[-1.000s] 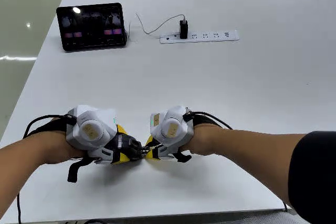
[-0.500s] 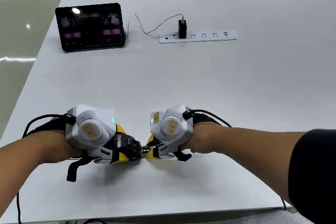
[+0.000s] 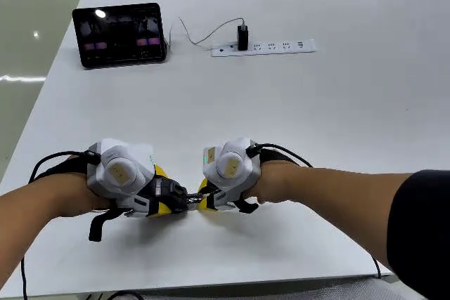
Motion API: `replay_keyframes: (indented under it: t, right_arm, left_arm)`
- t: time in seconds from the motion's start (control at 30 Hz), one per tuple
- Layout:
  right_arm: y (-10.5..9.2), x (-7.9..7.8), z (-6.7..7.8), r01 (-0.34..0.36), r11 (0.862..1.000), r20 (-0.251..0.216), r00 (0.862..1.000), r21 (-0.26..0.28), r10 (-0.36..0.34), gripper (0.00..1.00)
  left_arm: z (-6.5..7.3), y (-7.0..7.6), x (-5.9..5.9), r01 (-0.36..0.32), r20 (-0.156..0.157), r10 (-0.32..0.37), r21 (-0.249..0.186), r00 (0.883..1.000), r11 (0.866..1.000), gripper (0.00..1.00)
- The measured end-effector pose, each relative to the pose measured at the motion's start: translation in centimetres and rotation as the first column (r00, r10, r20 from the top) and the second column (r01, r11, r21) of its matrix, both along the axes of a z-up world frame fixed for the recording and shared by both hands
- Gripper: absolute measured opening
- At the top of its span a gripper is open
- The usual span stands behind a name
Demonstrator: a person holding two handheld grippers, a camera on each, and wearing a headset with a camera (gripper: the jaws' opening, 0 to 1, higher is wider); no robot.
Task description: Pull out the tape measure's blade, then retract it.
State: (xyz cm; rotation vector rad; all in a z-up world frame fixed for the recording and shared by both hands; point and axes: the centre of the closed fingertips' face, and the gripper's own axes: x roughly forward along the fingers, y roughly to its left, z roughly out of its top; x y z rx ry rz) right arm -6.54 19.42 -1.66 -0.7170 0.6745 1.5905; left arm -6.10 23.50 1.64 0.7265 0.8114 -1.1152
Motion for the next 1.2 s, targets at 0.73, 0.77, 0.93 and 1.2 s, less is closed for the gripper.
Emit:
replay_keyframes:
  t: [0.73, 0.77, 0.93, 1.2]
  right_arm:
    - [-1.8, 0.2, 0.0, 0.004, 1.000, 0.022, 1.000, -0.019, -0.004, 0.11]
    - [-1.9, 0.2, 0.0, 0.006, 1.000, 0.021, 1.000, -0.020, -0.006, 0.11]
    - [-2.0, 0.2, 0.1, 0.008, 1.000, 0.021, 1.000, -0.021, -0.008, 0.10]
    - [-2.1, 0.2, 0.1, -0.010, 1.000, 0.028, 1.000, -0.026, 0.010, 0.10]
  left_arm:
    - [0.1, -0.2, 0.0, 0.001, 0.001, -0.001, 0.001, 1.000, 1.000, 0.32]
    - [0.1, -0.3, 0.0, 0.002, 0.001, -0.002, 0.002, 1.000, 1.000, 0.32]
    - [0.1, -0.3, 0.0, 0.002, 0.002, -0.002, 0.001, 1.000, 1.000, 0.32]
    - [0.1, -0.4, 0.0, 0.002, 0.003, -0.002, -0.004, 1.000, 1.000, 0.32]
